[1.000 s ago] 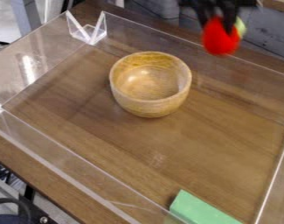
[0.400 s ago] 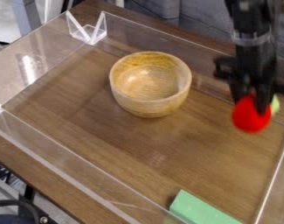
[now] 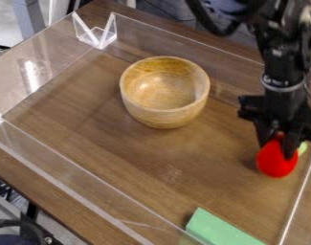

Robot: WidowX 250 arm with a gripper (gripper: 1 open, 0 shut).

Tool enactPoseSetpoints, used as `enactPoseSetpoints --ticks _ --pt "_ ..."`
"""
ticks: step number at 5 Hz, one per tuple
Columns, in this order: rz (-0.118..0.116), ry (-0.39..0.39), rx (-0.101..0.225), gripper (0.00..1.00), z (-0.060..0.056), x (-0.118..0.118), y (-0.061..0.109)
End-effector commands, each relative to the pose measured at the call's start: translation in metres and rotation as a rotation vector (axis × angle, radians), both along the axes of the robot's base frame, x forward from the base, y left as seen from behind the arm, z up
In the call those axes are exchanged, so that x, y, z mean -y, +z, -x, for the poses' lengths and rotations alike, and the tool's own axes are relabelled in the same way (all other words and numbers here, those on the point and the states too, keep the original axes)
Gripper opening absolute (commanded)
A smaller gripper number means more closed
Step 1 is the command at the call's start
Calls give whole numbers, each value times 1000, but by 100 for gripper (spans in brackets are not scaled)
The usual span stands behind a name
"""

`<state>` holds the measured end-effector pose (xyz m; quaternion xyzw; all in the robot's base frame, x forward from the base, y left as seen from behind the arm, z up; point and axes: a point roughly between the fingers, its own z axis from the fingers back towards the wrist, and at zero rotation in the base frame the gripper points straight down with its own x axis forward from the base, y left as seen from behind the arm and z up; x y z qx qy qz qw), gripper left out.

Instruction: Move the red fruit to the right

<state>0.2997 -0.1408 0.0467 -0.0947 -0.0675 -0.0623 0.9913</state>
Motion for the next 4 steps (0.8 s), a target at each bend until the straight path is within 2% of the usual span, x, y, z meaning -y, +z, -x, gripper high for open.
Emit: enactPoseSetpoints --ticks 1,2,3,4 --pt "-27 63 52 0 -9 4 7" --pt "-32 73 40 100 -14 2 4" --pt "-36 82 30 100 -18 0 3" --pt "-37 19 28 100 -20 -8 -1"
